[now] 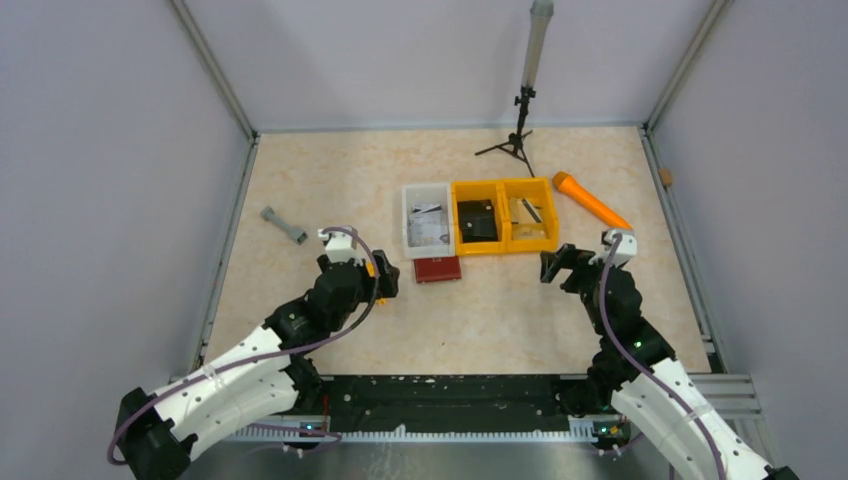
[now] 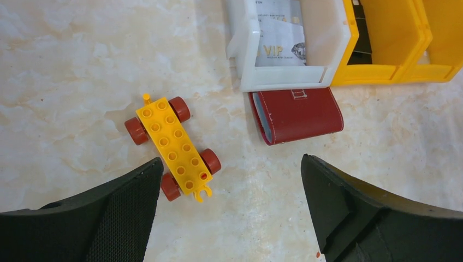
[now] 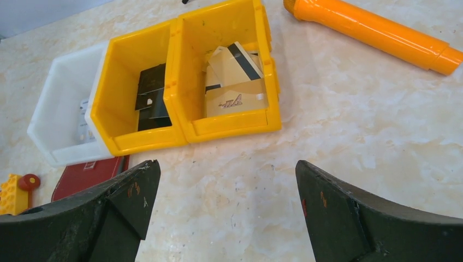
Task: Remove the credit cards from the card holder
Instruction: Pick up the card holder from the center of the board.
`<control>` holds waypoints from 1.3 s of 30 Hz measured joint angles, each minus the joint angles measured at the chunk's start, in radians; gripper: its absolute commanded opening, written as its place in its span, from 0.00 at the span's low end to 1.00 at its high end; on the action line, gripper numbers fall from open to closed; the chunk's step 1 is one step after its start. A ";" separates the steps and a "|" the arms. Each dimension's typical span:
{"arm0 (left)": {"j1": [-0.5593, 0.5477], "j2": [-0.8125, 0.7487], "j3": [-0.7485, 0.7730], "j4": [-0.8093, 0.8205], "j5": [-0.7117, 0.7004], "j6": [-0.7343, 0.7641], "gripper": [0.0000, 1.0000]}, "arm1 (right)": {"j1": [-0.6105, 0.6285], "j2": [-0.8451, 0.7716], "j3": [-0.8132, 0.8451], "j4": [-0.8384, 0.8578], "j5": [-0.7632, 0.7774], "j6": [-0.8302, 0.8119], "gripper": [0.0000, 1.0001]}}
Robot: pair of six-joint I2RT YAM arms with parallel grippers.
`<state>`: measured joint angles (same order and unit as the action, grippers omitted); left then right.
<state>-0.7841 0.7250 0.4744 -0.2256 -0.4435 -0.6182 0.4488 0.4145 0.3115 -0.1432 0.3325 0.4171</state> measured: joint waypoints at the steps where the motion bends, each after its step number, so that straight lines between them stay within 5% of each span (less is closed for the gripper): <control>1: 0.000 0.009 0.000 -0.001 0.001 0.002 0.99 | 0.000 0.000 0.000 0.000 0.000 0.002 0.97; 13: 0.000 0.110 0.006 0.019 0.113 0.062 0.97 | 0.000 0.001 0.003 -0.045 -0.032 0.018 0.96; 39: 0.000 0.754 0.291 0.114 0.207 -0.106 0.68 | 0.000 0.021 0.003 -0.052 -0.186 0.047 0.95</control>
<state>-0.7845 1.4792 0.7658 -0.1112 -0.2363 -0.7242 0.4488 0.4355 0.3149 -0.1955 0.1463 0.4637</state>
